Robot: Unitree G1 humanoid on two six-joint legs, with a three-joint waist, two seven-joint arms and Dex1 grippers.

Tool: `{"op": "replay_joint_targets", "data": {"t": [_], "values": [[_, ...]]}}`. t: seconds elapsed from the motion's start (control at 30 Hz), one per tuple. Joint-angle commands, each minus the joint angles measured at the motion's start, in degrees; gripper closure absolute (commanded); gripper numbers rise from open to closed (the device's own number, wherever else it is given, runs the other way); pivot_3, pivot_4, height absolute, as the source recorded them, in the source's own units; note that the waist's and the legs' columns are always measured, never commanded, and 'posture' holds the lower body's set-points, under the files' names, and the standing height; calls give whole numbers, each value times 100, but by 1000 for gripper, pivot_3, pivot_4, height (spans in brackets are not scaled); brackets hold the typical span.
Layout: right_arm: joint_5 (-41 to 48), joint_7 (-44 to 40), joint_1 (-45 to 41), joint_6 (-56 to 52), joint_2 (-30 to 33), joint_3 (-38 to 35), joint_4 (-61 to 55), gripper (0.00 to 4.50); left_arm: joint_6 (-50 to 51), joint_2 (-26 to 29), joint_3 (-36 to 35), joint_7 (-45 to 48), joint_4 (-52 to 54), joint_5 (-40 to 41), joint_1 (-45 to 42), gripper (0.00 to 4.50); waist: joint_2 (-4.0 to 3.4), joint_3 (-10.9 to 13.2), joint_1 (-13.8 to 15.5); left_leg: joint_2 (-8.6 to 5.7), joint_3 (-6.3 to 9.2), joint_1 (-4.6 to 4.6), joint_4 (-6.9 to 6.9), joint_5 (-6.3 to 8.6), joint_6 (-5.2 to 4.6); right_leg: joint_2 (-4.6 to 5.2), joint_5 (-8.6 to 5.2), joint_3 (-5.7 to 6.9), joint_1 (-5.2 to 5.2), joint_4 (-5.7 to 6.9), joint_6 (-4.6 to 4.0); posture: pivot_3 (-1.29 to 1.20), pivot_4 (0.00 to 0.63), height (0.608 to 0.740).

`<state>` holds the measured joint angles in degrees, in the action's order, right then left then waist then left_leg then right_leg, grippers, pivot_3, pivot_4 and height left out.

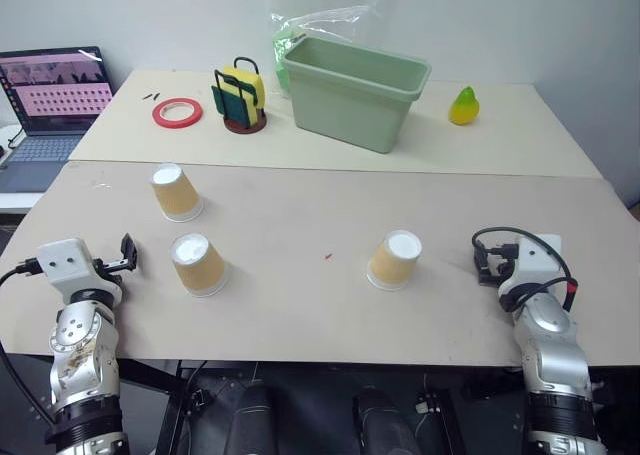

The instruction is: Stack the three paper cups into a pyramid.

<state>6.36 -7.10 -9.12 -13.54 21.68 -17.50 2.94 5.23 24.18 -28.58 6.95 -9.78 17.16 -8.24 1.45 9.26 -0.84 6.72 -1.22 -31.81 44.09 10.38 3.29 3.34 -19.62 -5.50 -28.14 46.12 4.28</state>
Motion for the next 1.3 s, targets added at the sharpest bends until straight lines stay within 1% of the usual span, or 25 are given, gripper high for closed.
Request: {"op": "replay_joint_targets", "data": {"t": [0.03,0.13,0.23,0.27,0.33,0.4,0.5,0.57,0.6,0.67,0.7,0.73,0.77,0.83,0.9,0.97,1.03,1.13,1.23,1.3], "values": [[4,43,-95,73,17,-44,-47,53,-28,-61,-107,-34,67,174,-169,0,0,0,0,0,0,0,0,0,0,0,0,0,0,0,0,0,150,656],[-15,38,-105,61,30,-29,5,53,174,-222,-305,-148,249,598,-406,0,2,-1,6,0,0,0,1,0,0,0,1,0,2,0,0,0,150,656],[-10,12,-138,59,72,-46,96,53,511,-163,-546,-167,914,1320,-857,0,14,-4,6,0,3,-2,5,0,0,0,1,1,3,1,1,0,150,656],[-17,-7,-156,54,91,-41,137,53,709,-79,-527,-82,1236,1611,-1017,0,19,-5,8,0,5,-2,4,0,0,-1,1,3,3,1,1,0,150,656],[-33,-36,-186,51,112,-29,201,53,1134,51,-351,194,1862,2109,-1156,0,29,-8,5,0,7,-4,6,0,0,-1,1,3,5,0,1,0,150,656],[-46,-53,-231,56,121,-16,264,53,1515,212,-28,444,2553,2406,-1146,0,29,-10,3,0,6,-3,9,0,0,0,2,2,10,-1,2,0,150,656],[-56,-89,-298,47,154,15,340,53,2024,420,86,693,3278,3193,-1146,0,24,-14,-10,0,6,2,10,0,0,-1,2,2,14,-1,1,0,150,656],[-55,-100,-327,53,168,21,390,53,2452,681,182,985,3646,3725,-1063,0,24,-14,-38,0,6,7,9,0,0,-3,2,2,13,5,1,0,150,656],[-56,-108,-343,58,175,23,422,53,2678,910,303,1314,3867,3916,-895,0,24,-14,-40,0,8,7,10,0,0,-4,1,1,11,9,0,0,150,656],[-66,-149,-383,61,206,48,495,53,3018,1410,595,2043,4243,4091,-447,0,23,-14,-61,0,7,7,9,0,0,-3,-1,0,9,10,-2,0,150,656],[-70,-181,-411,64,236,59,540,53,3073,1662,761,2419,4413,4016,-187,0,23,-14,-67,0,7,6,9,1,-1,-3,-2,0,9,9,-3,0,150,656],[-67,-234,-466,65,297,57,610,53,2960,1928,979,2810,4564,3702,107,0,23,-14,-71,0,5,5,9,4,-1,-2,-4,0,7,9,-6,0,150,656],[-56,-294,-523,63,371,44,675,53,2862,2092,1126,3072,4665,3483,319,0,23,-14,-72,0,5,4,9,5,0,-2,-5,0,6,9,-7,0,150,656],[105,-548,-673,-18,606,-88,764,53,2700,2221,1215,3430,4801,3334,647,0,20,-13,-69,0,5,4,10,5,0,-2,-8,0,2,11,-12,0,150,656],[194,-1136,-765,4,1108,-101,866,53,2411,2417,1299,3913,4892,2959,1025,0,11,-7,-38,0,4,3,14,5,0,-2,-23,0,0,12,-39,0,150,656],[386,-2009,-837,3,1801,-129,1073,53,2298,2500,1300,4203,4902,2859,1227,0,-8,3,13,0,1,1,16,5,0,1,-30,-1,-1,10,-47,0,150,656],[643,-3078,-859,-54,2568,-146,1300,53,2199,2490,1299,4365,4910,2795,1375,0,-21,5,37,-1,-6,-4,20,8,-4,6,-34,-4,-5,9,-45,0,150,656],[973,-4645,-680,-114,3551,-41,1361,53,2076,2411,1373,4455,4862,2637,1425,0,-24,4,35,0,-5,-2,20,15,-15,4,-46,-2,-4,10,-47,0,150,656],[1437,-6257,-136,-282,4291,153,751,53,2029,2334,1487,4486,4770,2534,1362,0,-22,4,18,-1,-6,1,14,19,-17,4,-50,-4,-1,9,-43,0,150,656],[1877,-6865,166,-659,4517,261,-50,53,2000,2313,1550,4540,4739,2471,1328,0,-22,4,4,0,-4,3,15,19,-17,4,-50,-3,3,8,-43,0,150,656]]}}
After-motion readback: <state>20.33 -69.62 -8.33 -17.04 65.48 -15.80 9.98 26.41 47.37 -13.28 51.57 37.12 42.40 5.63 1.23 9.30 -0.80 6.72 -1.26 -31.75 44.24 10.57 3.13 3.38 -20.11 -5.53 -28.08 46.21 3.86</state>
